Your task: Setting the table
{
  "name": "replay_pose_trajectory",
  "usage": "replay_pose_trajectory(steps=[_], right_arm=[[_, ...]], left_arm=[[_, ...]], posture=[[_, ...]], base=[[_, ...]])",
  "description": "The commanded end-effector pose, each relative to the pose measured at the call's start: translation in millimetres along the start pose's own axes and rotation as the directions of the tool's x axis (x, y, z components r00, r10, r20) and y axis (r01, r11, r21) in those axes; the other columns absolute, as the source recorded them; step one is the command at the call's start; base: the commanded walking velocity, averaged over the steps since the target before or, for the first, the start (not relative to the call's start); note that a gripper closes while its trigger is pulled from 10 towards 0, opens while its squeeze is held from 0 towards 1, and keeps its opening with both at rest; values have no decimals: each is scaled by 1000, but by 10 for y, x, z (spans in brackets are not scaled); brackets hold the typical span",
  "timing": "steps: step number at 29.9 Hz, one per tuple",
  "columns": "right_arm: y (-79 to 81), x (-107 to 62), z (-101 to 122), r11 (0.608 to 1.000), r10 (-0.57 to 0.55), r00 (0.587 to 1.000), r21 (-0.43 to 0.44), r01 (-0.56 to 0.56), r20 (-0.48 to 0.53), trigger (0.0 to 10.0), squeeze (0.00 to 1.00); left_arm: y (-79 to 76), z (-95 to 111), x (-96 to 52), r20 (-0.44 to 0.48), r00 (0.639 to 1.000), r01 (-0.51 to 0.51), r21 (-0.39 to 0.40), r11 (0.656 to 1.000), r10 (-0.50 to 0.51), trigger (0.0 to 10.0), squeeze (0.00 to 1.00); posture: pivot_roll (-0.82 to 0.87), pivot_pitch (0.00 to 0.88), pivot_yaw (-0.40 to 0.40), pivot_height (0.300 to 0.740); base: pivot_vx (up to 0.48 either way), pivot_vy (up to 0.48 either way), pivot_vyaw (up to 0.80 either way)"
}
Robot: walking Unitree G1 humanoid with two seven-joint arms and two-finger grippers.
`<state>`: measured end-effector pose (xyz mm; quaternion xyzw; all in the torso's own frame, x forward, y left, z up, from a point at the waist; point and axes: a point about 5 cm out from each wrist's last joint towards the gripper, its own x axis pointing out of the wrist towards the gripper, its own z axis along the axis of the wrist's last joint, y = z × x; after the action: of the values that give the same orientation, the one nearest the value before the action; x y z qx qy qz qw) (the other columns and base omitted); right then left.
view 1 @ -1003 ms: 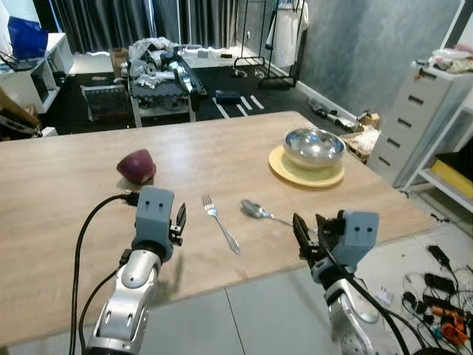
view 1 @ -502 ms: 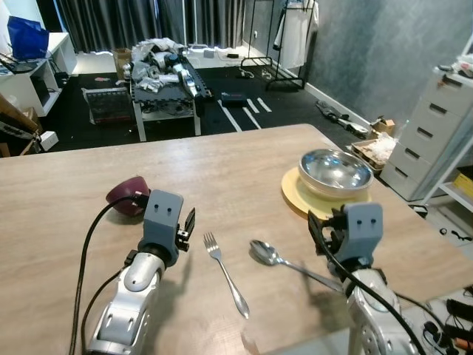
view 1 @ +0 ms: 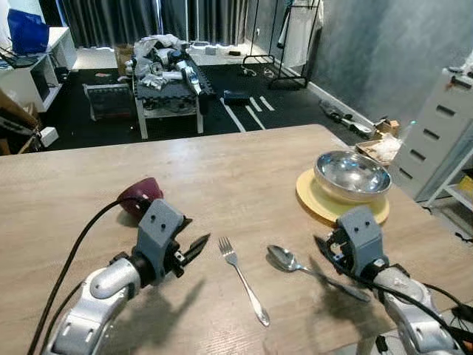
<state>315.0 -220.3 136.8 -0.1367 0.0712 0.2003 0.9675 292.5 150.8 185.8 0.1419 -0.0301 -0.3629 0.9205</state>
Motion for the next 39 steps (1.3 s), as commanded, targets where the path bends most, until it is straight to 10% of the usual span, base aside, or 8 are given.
replay_pose_trajectory(steps=[1, 27, 39], right_arm=[[-19, -7, -56, 996, 70, 997, 59, -69, -20, 10000, 0], [-354, -115, 59, 914, 393, 919, 94, -394, 26, 10000, 0], [-81, -153, -95, 875, 484, 874, -6, -484, -39, 10000, 0]], left_arm=[[11, 44, 11, 0, 998, 65, 9, 998, -65, 10000, 0], [-1, 139, -24, -44, 977, 210, 48, 976, -208, 10000, 0], [-27, 148, 63, -32, 980, 198, 36, 980, -197, 10000, 0]], posture=[[117, 53, 31, 740], [145, 112, 42, 740], [141, 114, 56, 740]], base=[[0, 0, 0], [0, 0, 0], [0, 0, 0]])
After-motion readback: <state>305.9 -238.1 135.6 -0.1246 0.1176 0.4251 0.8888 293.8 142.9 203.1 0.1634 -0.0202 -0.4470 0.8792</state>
